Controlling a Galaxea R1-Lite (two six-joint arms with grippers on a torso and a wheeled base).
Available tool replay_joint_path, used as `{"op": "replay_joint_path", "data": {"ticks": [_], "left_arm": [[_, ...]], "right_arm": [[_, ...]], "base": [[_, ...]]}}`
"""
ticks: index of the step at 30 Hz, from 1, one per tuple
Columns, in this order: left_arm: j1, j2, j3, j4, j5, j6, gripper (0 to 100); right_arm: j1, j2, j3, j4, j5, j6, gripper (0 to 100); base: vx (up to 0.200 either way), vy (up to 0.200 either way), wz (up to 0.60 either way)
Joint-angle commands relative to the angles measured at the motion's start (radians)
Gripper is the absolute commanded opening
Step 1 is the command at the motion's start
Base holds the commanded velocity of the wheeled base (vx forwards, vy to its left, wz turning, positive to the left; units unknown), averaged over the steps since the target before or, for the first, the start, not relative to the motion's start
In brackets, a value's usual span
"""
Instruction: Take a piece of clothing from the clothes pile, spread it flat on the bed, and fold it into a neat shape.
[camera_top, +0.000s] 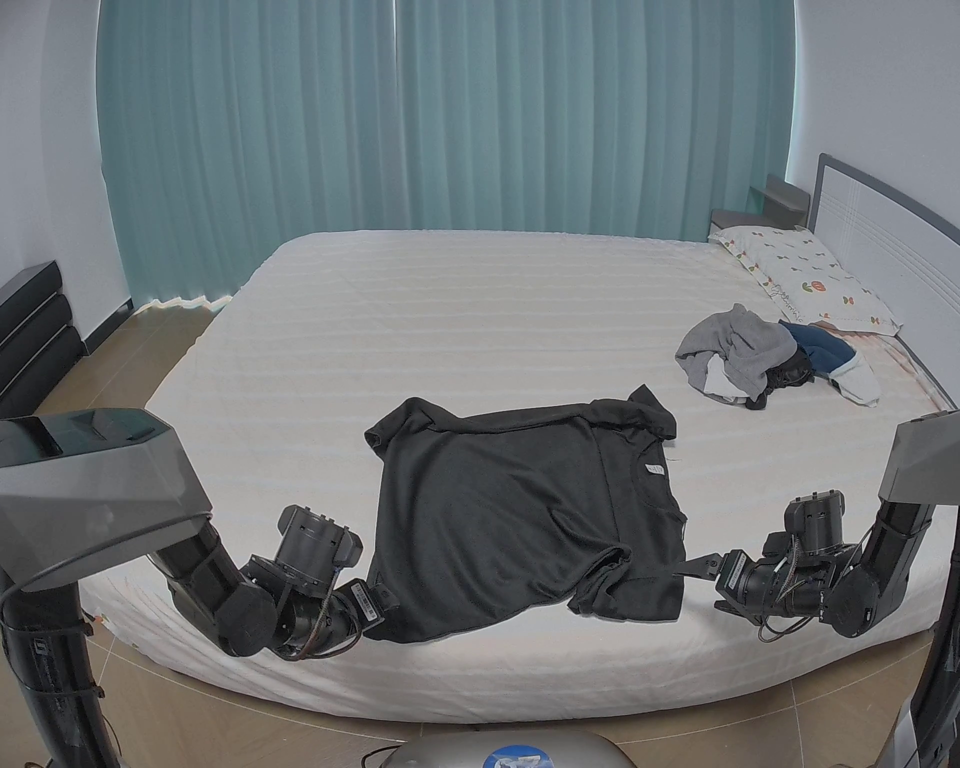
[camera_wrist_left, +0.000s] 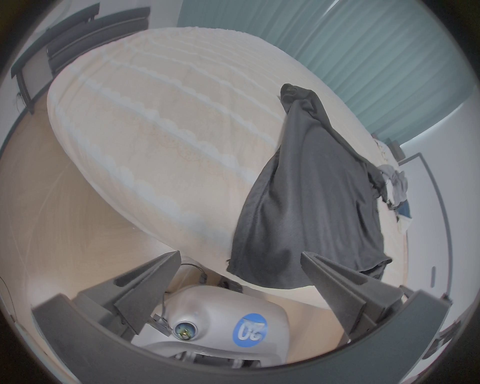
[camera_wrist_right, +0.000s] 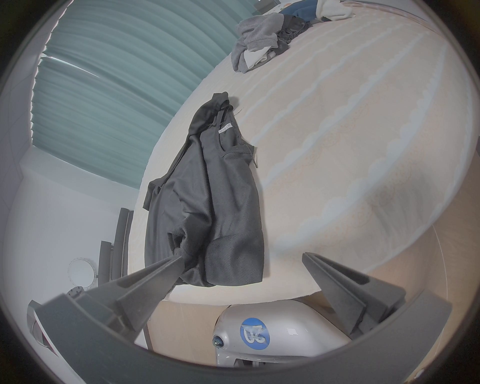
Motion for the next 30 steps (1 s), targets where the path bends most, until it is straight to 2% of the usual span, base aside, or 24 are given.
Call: {"op": "replay_joint_path", "data": {"ticks": [1, 6, 11, 15, 16, 27, 29, 30], "left_arm": [[-0.032, 0.05, 0.006, -0.04, 0.009, 0.008, 100], [-0.032, 0.066, -0.007, -0.059, 0.01, 0.012, 100], [-0.032, 0.087, -0.009, -0.063, 0.013, 0.094, 100], [-0.032, 0.101, -0.026, -0.083, 0.027, 0.101, 100], [-0.032, 0.101, -0.026, -0.088, 0.027, 0.101, 0], [-0.018, 0.092, -0.017, -0.088, 0.027, 0.092, 0], [-0.01, 0.084, -0.011, -0.088, 0.027, 0.087, 0], [0.02, 0.049, 0.005, -0.088, 0.021, 0.078, 0]], "right_arm": [[0.003, 0.0, -0.002, 0.0, 0.0, 0.0, 100], [0.003, -0.006, -0.009, 0.0, 0.0, 0.0, 100], [0.005, 0.005, -0.011, -0.033, -0.001, 0.0, 100], [0.008, 0.008, -0.009, -0.04, -0.003, -0.001, 100], [0.008, 0.011, -0.009, -0.04, -0.003, -0.001, 100], [0.009, 0.026, -0.011, -0.042, -0.004, -0.004, 100], [0.012, 0.028, -0.011, -0.042, -0.006, -0.006, 100], [0.023, 0.036, -0.012, -0.042, -0.009, -0.007, 100]], "base": [[0.0, 0.0, 0.0], [0.0, 0.0, 0.0], [0.0, 0.0, 0.0], [0.0, 0.0, 0.0], [0.0, 0.0, 0.0], [0.0, 0.0, 0.0], [0.0, 0.0, 0.0], [0.0, 0.0, 0.0]]}}
